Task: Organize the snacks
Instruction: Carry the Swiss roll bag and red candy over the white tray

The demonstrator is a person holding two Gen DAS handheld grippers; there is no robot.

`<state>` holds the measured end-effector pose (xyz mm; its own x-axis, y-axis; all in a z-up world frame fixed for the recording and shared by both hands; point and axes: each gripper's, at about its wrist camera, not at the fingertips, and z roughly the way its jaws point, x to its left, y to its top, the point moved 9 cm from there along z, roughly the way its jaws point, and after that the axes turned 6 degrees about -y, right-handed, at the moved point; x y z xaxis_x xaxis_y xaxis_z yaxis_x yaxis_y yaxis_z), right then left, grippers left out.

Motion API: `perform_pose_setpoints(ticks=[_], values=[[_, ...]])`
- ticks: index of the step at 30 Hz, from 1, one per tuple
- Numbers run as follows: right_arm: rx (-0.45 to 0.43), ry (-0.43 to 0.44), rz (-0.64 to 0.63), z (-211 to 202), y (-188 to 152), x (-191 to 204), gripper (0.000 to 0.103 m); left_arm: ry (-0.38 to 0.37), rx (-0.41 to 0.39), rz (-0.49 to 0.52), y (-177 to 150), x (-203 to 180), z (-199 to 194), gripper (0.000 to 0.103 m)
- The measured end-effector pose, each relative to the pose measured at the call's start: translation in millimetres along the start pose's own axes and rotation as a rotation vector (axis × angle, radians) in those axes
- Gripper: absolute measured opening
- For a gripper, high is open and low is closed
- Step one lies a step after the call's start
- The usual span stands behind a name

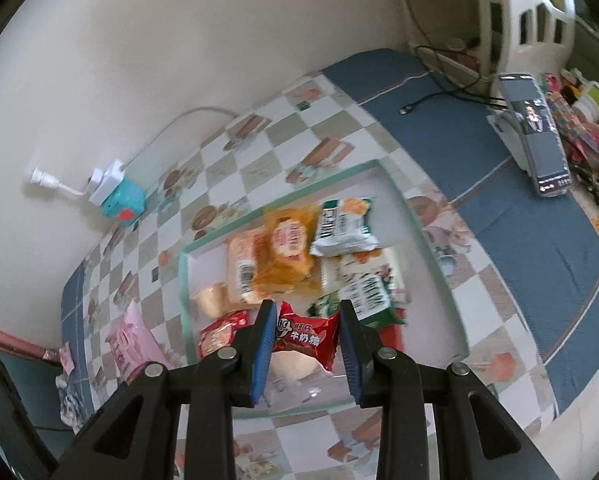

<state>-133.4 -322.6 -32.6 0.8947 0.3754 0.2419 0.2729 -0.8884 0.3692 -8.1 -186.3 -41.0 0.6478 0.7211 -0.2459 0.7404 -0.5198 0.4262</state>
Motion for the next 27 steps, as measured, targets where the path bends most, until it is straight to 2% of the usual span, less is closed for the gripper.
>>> perform_pose_setpoints(ticks=[4, 9, 18, 27], values=[[0.020, -0.019, 0.018, 8, 0, -11, 0.033, -0.005, 0.006, 0.042, -1, -15, 8, 0.041], [0.067, -0.006, -0.001, 28, -8, -5, 0.033, -0.006, 0.002, 0.064, 6, -22, 23, 0.042], [0.118, 0.035, -0.025, 60, -11, 16, 0.033, -0.034, 0.026, -0.003, 20, -13, 50, 0.042], [0.135, 0.017, -0.015, 78, -5, 14, 0.033, -0.073, 0.035, -0.047, 34, -12, 65, 0.042]])
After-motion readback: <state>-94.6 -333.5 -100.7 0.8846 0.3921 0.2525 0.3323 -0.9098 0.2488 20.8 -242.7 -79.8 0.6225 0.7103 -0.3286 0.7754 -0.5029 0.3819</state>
